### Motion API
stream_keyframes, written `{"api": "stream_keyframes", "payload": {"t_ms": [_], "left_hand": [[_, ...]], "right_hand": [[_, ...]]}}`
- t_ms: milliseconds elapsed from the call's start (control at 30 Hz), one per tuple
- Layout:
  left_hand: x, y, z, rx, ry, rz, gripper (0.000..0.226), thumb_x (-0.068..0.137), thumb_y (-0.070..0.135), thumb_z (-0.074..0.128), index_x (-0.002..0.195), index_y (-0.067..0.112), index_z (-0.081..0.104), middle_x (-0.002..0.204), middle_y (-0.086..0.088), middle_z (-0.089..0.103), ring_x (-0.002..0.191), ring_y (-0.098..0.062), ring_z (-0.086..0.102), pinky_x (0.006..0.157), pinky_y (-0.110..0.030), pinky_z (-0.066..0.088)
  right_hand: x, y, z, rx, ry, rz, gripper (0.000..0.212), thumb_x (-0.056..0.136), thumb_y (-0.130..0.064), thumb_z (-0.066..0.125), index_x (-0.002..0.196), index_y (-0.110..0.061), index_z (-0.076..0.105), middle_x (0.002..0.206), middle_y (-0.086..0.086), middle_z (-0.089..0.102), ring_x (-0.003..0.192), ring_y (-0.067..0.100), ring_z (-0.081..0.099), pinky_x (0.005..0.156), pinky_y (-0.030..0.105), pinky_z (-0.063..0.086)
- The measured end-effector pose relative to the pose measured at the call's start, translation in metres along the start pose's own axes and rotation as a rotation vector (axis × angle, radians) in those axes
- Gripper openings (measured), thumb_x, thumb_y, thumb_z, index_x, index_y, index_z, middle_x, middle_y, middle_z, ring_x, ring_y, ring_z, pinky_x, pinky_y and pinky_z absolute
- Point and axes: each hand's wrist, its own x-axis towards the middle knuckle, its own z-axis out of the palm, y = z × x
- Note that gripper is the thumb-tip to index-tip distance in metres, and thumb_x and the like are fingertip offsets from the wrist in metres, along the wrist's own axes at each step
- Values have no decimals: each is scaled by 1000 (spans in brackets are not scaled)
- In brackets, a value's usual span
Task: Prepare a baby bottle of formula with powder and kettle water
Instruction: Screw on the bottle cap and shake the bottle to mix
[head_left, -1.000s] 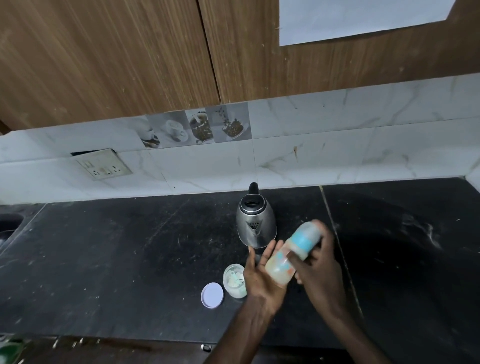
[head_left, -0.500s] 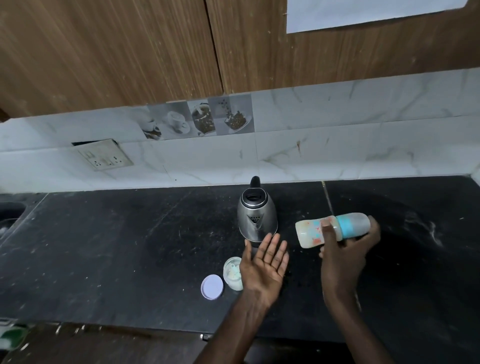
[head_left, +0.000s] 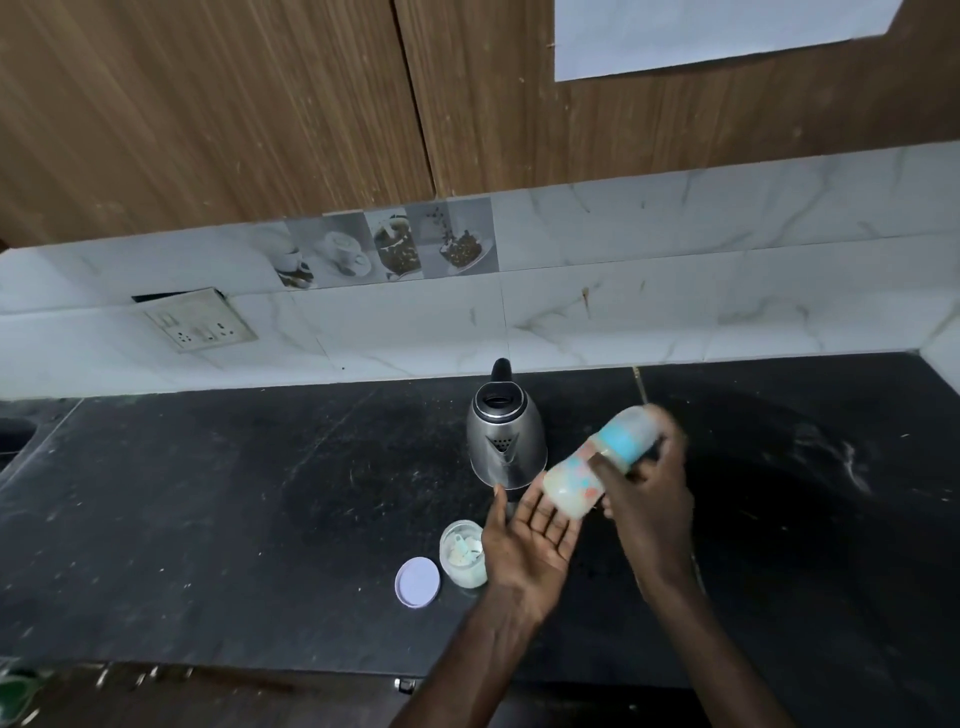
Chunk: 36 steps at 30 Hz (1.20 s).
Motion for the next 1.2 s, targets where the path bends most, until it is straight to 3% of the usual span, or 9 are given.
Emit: {"api": "stream_keyframes", "payload": {"t_ms": [100, 200, 367, 500, 667, 767, 900, 1033, 1200], "left_hand": [[0, 1, -1, -13, 1, 11, 67, 96, 58, 54, 137, 6, 63, 134, -15, 70, 127, -32, 65, 116, -46, 45], [-5, -1, 1, -27, -14, 9, 61, 99, 56, 51, 124, 3, 69, 117, -21, 76, 102, -34, 74, 89, -43, 58], [-5, 2, -2, -26, 3, 5, 66, 97, 58, 52, 136, 5, 65, 133, -15, 71, 129, -31, 63, 119, -45, 41], [-3, 0, -4, -37, 5, -1, 71, 95, 58, 55, 139, 2, 61, 136, -21, 67, 135, -37, 58, 120, -47, 39], [-6, 4, -5, -56, -7, 10, 66, 96, 58, 54, 135, 6, 65, 133, -14, 70, 130, -32, 63, 117, -45, 42], [-7, 2, -5, -78, -19, -6, 73, 93, 57, 58, 141, 2, 59, 137, -22, 66, 137, -38, 56, 105, -46, 49], [-8, 3, -7, -31, -21, 4, 65, 98, 59, 51, 133, 7, 67, 133, -14, 71, 129, -30, 63, 114, -43, 45], [-12, 1, -9, -69, -28, -4, 66, 97, 59, 53, 134, 5, 65, 138, -17, 67, 133, -34, 60, 118, -47, 41], [-18, 5, -12, -53, -36, 2, 64, 99, 58, 51, 134, 7, 66, 135, -12, 70, 131, -29, 62, 120, -43, 40]], "right_hand": [[-5, -6, 7, 88, 131, 31, 72, 93, -38, 79, 147, -45, 33, 116, -5, 71, 96, 14, 76, 82, 55, 65], [-18, -3, 7, -74, -213, -11, 75, 85, -33, 85, 142, -51, 40, 101, -5, 76, 84, 11, 78, 72, 42, 66], [-7, -5, 2, 56, 82, 22, 70, 93, -34, 78, 146, -45, 34, 113, -4, 72, 92, 14, 76, 73, 42, 66], [-7, 0, 0, -46, -202, 15, 62, 90, -31, 80, 137, -48, 44, 102, 5, 76, 67, 13, 70, 54, 29, 56], [-7, -5, -2, 28, 63, 19, 62, 94, -36, 76, 141, -43, 36, 113, 6, 73, 87, 21, 76, 64, 33, 63], [-15, -2, -2, -97, -218, -4, 66, 89, -31, 81, 139, -48, 42, 100, 0, 75, 71, 15, 74, 56, 29, 58], [-10, -3, -8, 31, 27, 10, 69, 94, -31, 77, 148, -44, 36, 117, -4, 69, 94, 11, 74, 71, 37, 65], [-15, 1, -8, -71, -201, 17, 67, 91, -30, 79, 144, -45, 41, 106, 3, 74, 71, 13, 73, 56, 27, 56], [-12, -11, -16, 9, 37, -12, 70, 93, -32, 79, 147, -42, 36, 115, -2, 69, 89, 16, 76, 58, 25, 60]]}}
